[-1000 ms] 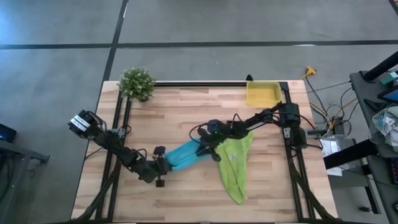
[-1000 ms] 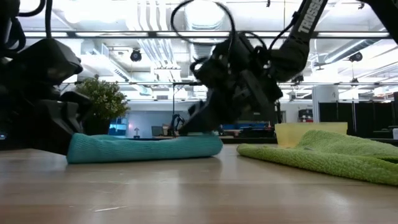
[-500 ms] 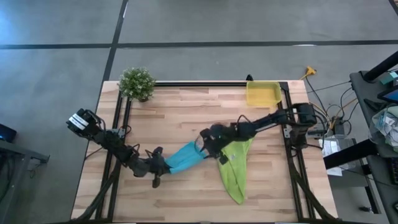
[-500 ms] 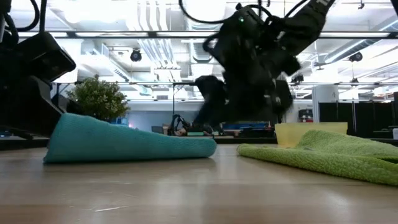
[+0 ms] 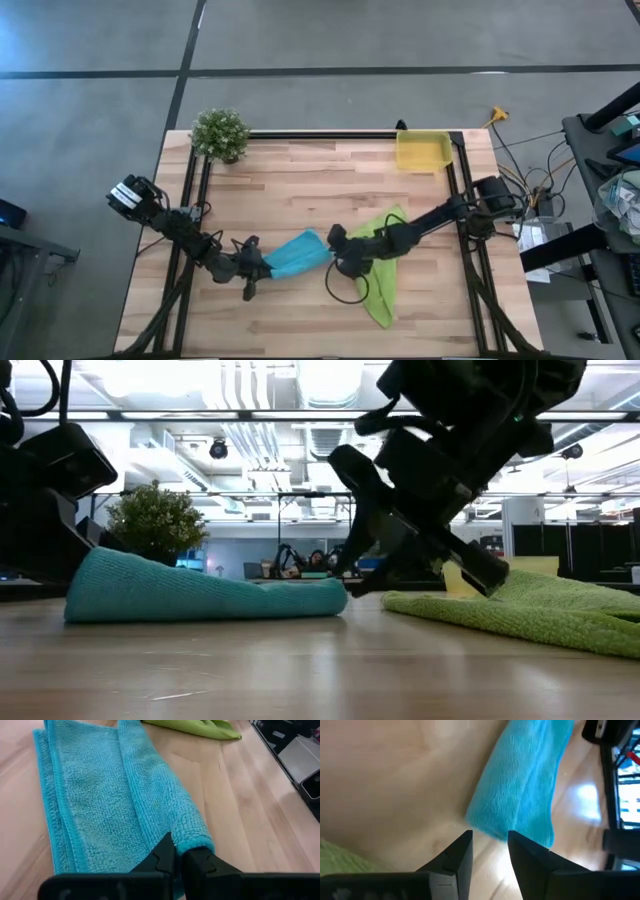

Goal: Roll microfiber towels into tight, uniform cylinder then place into a basket
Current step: Roll the blue microfiber towel

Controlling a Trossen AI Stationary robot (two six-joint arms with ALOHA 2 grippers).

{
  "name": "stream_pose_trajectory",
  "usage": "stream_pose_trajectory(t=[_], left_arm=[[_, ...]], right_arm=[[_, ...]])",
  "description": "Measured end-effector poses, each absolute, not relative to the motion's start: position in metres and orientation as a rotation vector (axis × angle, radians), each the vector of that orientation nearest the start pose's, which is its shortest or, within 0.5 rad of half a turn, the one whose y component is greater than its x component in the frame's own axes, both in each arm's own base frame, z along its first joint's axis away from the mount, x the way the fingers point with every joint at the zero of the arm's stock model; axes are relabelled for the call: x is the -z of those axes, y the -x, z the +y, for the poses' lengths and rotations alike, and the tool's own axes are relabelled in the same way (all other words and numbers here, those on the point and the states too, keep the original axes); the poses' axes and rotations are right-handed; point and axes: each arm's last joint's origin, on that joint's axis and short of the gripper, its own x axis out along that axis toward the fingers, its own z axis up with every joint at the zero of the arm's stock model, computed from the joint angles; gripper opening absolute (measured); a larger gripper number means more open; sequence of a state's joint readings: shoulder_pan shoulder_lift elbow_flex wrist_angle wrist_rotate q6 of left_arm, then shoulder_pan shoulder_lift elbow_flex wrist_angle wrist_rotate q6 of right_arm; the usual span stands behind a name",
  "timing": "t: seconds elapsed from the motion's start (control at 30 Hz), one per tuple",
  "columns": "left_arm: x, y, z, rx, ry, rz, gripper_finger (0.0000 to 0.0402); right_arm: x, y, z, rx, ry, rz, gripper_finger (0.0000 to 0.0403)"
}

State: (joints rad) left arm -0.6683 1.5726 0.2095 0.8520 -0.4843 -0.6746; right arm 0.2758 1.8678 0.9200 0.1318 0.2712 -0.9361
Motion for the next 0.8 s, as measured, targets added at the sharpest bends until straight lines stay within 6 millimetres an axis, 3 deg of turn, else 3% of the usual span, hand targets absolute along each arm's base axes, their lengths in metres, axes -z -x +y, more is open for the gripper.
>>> stream_pose_trajectory(t=[0.4, 0.63, 0.8], left_arm=[[-0.094, -0.168, -0.126, 0.070, 0.378, 0.473, 0.0000], [-0.095, -0.167, -0.129, 0.089, 0.413, 0.468, 0.0000], [-0.097, -0.167, -0.129, 0.098, 0.427, 0.449, 0.0000]], right_arm=[[-0.126, -0.342, 0.106, -0.418, 1.301, 0.646, 0.0118], [-0.103, -0.346, 0.118, -0.448, 1.662, 0.670, 0.0118], [-0.097, -0.361, 0.119, -0.444, 1.688, 0.688, 0.0118]])
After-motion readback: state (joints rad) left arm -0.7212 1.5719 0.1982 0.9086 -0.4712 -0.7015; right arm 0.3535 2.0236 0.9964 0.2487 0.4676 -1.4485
